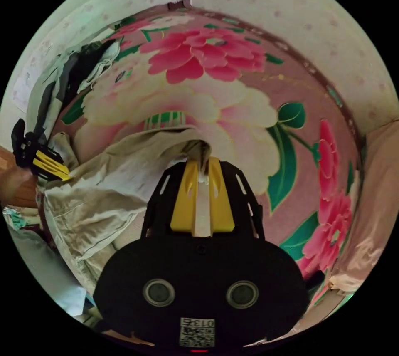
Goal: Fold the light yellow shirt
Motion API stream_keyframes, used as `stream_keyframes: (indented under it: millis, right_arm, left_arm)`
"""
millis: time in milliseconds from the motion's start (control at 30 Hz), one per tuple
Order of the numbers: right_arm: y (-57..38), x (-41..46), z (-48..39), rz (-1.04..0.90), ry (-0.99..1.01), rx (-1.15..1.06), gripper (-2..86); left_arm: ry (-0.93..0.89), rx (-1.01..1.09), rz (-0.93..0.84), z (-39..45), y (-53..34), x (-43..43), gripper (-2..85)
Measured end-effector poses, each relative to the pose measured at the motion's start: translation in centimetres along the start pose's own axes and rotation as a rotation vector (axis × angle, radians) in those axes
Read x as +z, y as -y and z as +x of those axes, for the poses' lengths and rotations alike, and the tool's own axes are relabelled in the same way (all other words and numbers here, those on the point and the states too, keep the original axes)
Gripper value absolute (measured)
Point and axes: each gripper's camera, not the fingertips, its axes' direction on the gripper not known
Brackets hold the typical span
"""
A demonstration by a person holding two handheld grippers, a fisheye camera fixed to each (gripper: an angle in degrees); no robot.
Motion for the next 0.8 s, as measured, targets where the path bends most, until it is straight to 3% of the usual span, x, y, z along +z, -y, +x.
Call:
stream_keyframes:
  millis: [67, 267, 500, 600, 667, 733, 800]
  right_arm:
    - [-4.5, -10.7, -2.4, 0.138, -0.142, -0.052, 3.8]
    - [-16.6, -34.2, -13.8, 0.269, -0.372, -0.052, 3.7]
    - [-21.1, -49.3, -29.1, 0.346, -0.535, -0.127, 3.7]
    - [-20.8, -51.5, -33.9, 0.330, -0.544, -0.188, 3.8]
    - [-20.6, -52.3, -35.7, 0.319, -0.602, -0.181, 3.9]
    - [-20.8, -52.2, -35.5, 0.306, -0.649, -0.128, 3.9]
    - [-20.9, -51.4, -34.8, 0.254, -0.683, -0.118, 3.8]
  left_arm:
    - [0.000, 0.052, 0.045, 1.9, -0.8, -2.3, 0.0]
    - [0.006, 0.101, 0.102, 6.3, -2.3, -6.6, -0.1]
    - [0.048, 0.074, 0.270, 7.2, -0.2, -12.8, -0.2]
    - [-0.010, 0.292, 0.121, 11.7, 4.3, -10.2, -0.3]
    - [-0.002, 0.466, -0.214, 15.4, 5.7, -4.3, -0.3]
    - [0.034, 0.548, -0.387, 16.6, 4.5, 0.2, -0.4]
    - [0.017, 0.551, -0.384, 16.6, 3.8, 1.9, -0.4]
